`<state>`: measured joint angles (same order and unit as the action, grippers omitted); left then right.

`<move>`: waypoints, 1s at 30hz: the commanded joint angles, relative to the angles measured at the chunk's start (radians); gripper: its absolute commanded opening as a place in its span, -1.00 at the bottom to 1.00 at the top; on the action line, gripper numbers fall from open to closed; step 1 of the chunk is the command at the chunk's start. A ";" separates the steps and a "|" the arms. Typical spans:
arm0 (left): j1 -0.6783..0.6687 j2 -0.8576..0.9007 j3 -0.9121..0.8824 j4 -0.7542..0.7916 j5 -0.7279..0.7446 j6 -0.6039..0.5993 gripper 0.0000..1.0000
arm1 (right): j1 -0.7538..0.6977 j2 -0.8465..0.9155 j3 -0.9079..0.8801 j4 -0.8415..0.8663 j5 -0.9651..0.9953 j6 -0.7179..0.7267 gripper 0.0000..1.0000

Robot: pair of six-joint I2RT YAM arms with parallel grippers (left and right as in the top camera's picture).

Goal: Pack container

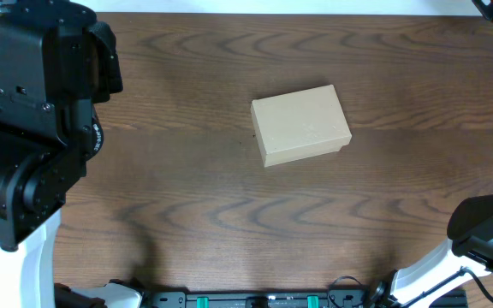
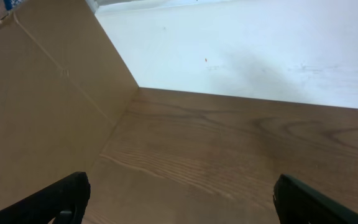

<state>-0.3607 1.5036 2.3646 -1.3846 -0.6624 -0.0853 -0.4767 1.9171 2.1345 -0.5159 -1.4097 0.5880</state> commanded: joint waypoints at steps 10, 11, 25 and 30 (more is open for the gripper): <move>0.003 0.003 0.003 -0.049 -0.018 -0.008 0.90 | -0.014 -0.033 0.006 -0.002 -0.113 -0.063 0.99; 0.003 0.003 0.003 -0.052 -0.018 -0.008 0.90 | -0.015 -0.038 0.006 -0.014 -0.113 -0.067 0.99; 0.003 0.004 0.003 -0.089 -0.018 -0.008 0.90 | -0.034 -0.414 0.006 -0.748 0.637 -0.621 0.98; 0.003 0.004 0.003 -0.089 -0.018 -0.008 0.90 | -0.040 -0.507 0.006 -0.929 0.786 -0.689 0.98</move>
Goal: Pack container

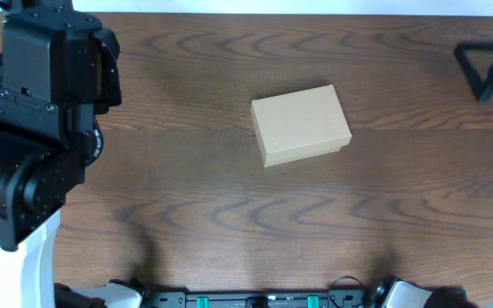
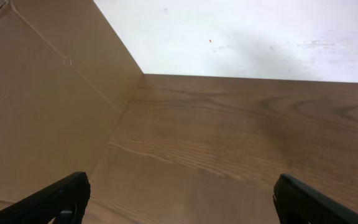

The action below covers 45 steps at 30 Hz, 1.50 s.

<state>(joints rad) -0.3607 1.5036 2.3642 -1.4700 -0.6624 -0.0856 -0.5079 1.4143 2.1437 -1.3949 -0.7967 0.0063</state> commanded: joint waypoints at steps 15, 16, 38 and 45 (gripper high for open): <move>0.003 0.004 0.003 -0.003 -0.018 -0.008 0.90 | -0.008 -0.022 -0.003 -0.283 0.347 -0.142 0.99; 0.003 0.004 0.003 -0.004 -0.018 -0.007 0.90 | -0.008 -0.022 -0.003 -0.295 0.347 -0.142 0.99; 0.003 0.004 0.003 -0.004 -0.018 -0.008 0.91 | -0.008 -0.021 -0.004 -0.303 0.397 -0.081 0.98; 0.003 0.004 0.003 -0.004 -0.018 -0.008 0.91 | 0.011 -0.048 -0.004 -0.285 0.386 -0.045 0.98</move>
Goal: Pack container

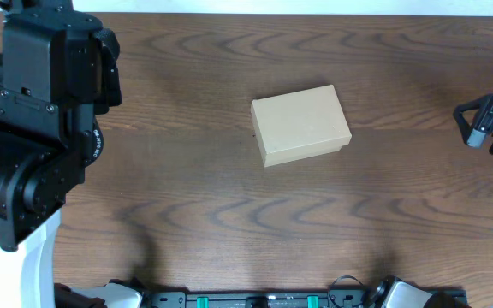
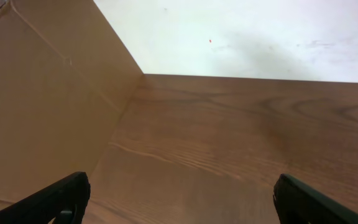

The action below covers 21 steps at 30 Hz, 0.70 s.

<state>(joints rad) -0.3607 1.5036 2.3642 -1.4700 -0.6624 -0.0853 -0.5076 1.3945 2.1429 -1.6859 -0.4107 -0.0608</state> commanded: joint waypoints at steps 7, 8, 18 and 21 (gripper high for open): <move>0.003 0.004 0.003 -0.003 -0.018 -0.008 0.90 | 0.126 -0.193 -0.003 0.257 0.060 -0.031 0.99; 0.003 0.004 0.003 -0.003 -0.018 -0.008 0.91 | 0.143 -0.216 -0.006 0.290 0.085 -0.031 0.98; 0.003 0.004 0.003 -0.003 -0.018 -0.008 0.91 | 0.249 -0.478 -0.343 0.741 0.190 -0.031 0.99; 0.003 0.004 0.003 -0.004 -0.018 -0.008 0.90 | 0.277 -0.581 -0.539 0.926 0.189 -0.030 0.98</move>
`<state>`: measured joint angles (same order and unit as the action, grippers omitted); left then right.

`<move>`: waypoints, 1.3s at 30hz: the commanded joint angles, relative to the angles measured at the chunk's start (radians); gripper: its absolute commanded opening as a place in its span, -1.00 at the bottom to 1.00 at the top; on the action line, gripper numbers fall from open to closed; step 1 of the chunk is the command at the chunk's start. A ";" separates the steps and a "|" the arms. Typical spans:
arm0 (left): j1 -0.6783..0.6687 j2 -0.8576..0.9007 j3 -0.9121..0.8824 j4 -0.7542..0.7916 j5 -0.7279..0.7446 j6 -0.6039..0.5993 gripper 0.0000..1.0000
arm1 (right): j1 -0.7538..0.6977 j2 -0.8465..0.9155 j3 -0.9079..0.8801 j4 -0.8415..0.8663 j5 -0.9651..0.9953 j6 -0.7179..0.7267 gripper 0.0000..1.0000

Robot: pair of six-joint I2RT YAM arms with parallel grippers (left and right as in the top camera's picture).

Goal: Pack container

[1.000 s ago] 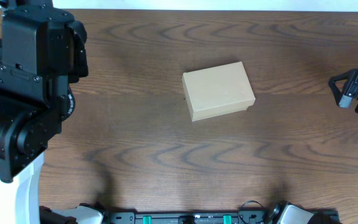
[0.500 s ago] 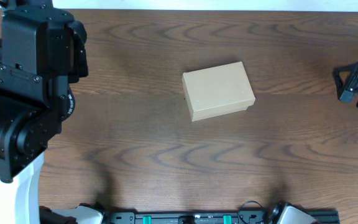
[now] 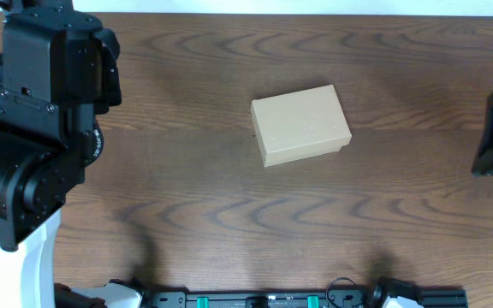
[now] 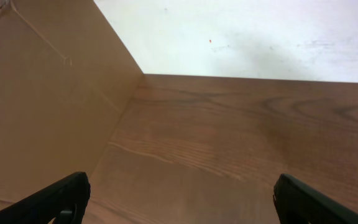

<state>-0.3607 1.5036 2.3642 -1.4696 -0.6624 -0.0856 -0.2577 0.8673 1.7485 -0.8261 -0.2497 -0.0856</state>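
Observation:
A closed tan cardboard box [image 3: 301, 124] lies flat in the middle of the wooden table [image 3: 187, 205]. My left arm [image 3: 37, 128] stands over the table's left side. In the left wrist view my left gripper [image 4: 179, 202] is open, its two black fingertips [image 4: 61, 198] far apart over bare wood with nothing between them. A tan cardboard panel [image 4: 42, 106] rises just to their left. My right gripper shows as a dark shape at the right edge, well right of the box; its jaws cannot be made out.
A white surface [image 4: 247, 37] lies beyond the table's far edge in the left wrist view. Black and green hardware [image 3: 255, 299] runs along the table's near edge. Bare wood surrounds the box on all sides.
My right gripper has shifted a little toward the near side at the right edge and turned, so it now shows as a tall dark wedge. The box and left arm are unchanged.
At first my right gripper was barely in view at the far right corner, with its arm low at the near right. Then it showed at the upper right edge, later at mid-height, now slightly nearer. The left wrist view shifted slightly early on. The box never moved.

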 commanded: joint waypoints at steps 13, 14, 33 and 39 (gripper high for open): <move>0.003 0.004 0.003 -0.004 -0.018 -0.008 0.91 | 0.173 -0.413 -0.782 0.569 0.045 -0.005 0.98; 0.003 0.004 0.003 -0.004 -0.018 -0.008 0.91 | 0.182 -0.428 -0.808 0.580 0.050 -0.006 0.98; 0.003 0.004 0.003 -0.004 -0.018 -0.008 0.91 | 0.219 -0.815 -1.373 0.679 0.122 -0.006 0.98; 0.003 0.004 0.003 -0.004 -0.018 -0.008 0.91 | 0.219 -0.855 -1.457 0.803 0.143 -0.006 0.98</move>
<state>-0.3607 1.5036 2.3642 -1.4704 -0.6624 -0.0853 -0.0479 0.0280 0.3111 -0.0456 -0.1303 -0.0853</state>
